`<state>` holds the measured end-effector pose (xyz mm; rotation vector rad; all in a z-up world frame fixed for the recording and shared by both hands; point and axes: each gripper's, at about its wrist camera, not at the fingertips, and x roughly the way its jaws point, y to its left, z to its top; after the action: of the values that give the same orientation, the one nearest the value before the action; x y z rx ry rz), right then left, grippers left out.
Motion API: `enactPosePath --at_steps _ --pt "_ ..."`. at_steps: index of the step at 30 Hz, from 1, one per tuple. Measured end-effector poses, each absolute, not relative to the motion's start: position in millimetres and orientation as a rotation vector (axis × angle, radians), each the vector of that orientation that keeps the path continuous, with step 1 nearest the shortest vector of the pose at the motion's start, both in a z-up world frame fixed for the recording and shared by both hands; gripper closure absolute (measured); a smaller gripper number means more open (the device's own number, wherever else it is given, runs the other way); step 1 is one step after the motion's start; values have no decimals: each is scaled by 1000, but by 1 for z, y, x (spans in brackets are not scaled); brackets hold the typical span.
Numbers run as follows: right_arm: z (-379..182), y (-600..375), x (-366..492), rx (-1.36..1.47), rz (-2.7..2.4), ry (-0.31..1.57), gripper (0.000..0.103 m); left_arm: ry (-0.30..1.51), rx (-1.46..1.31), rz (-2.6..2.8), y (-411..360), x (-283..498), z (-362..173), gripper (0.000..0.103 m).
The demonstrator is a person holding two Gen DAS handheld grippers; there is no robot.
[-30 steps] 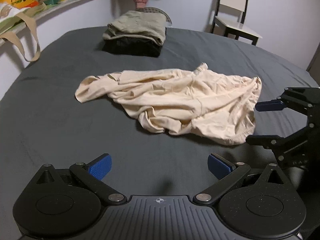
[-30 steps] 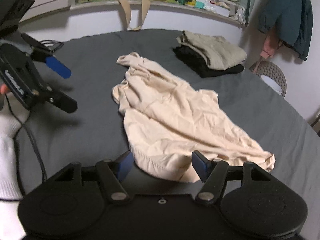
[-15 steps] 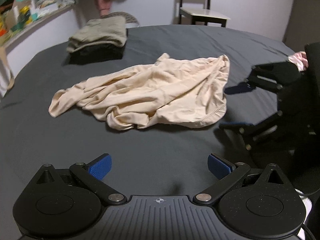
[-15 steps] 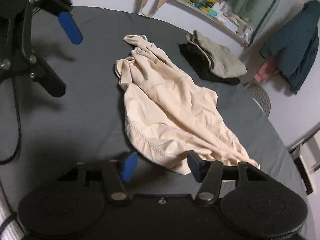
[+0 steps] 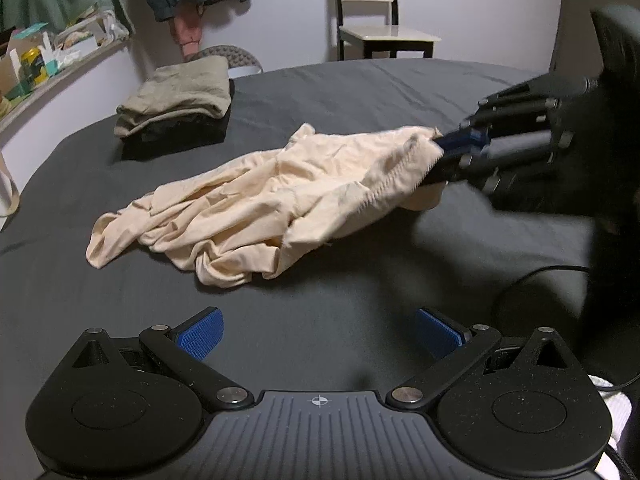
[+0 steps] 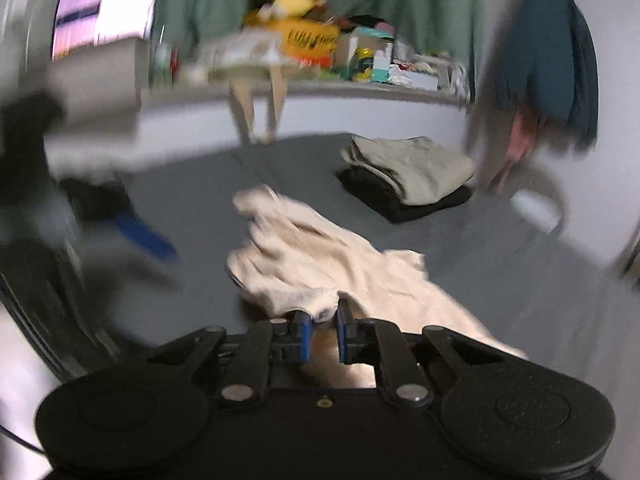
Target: Fold clothes
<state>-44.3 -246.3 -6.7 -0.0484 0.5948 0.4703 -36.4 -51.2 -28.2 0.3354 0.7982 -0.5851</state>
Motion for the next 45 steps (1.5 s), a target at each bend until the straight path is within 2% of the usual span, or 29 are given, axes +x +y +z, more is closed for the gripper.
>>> enactPosePath --at_steps 3,8,13,22,31,39,41,45 --pt "14 -267 -37 178 557 619 92 752 342 -621 -54 -41 -23 0" --pt "50 -289 -28 381 628 609 97 660 379 -653 -61 -49 -15 0" --pt "80 -302 -26 479 674 598 97 617 355 -626 -60 -48 -10 1" --pt "129 -305 -33 471 656 469 97 628 283 -621 -49 -44 -8 1" --pt "30 -343 36 392 204 656 98 692 370 -638 -57 -45 -26 1" --pt "-43 -362 26 513 96 724 98 691 424 -539 -63 -29 -39 2" --pt "-49 -367 22 534 92 724 98 708 474 -540 -70 -28 -46 16" --pt "-56 -372 19 579 82 725 95 746 577 -531 -83 -29 -60 30"
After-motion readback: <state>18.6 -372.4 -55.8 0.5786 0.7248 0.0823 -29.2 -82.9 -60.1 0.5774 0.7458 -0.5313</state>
